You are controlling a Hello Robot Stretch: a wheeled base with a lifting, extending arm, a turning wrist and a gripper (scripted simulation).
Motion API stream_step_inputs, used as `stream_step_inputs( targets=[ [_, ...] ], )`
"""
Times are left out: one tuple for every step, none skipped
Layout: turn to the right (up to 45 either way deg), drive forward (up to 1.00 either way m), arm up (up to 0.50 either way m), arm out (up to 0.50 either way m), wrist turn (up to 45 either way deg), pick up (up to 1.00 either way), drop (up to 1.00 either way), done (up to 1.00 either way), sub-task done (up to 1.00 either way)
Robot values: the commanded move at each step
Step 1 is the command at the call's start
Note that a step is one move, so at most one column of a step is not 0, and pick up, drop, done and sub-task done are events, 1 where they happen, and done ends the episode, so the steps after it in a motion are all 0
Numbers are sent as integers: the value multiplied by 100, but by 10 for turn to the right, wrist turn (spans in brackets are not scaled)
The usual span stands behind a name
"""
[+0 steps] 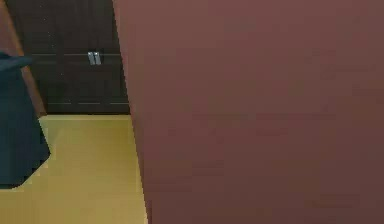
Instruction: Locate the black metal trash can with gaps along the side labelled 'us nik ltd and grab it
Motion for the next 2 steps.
stream_step_inputs(
  targets=[
    [450,0,0,0,0,0,0,0,0],
    [300,0,0,0,0,0,0,0,0]
  ],
)
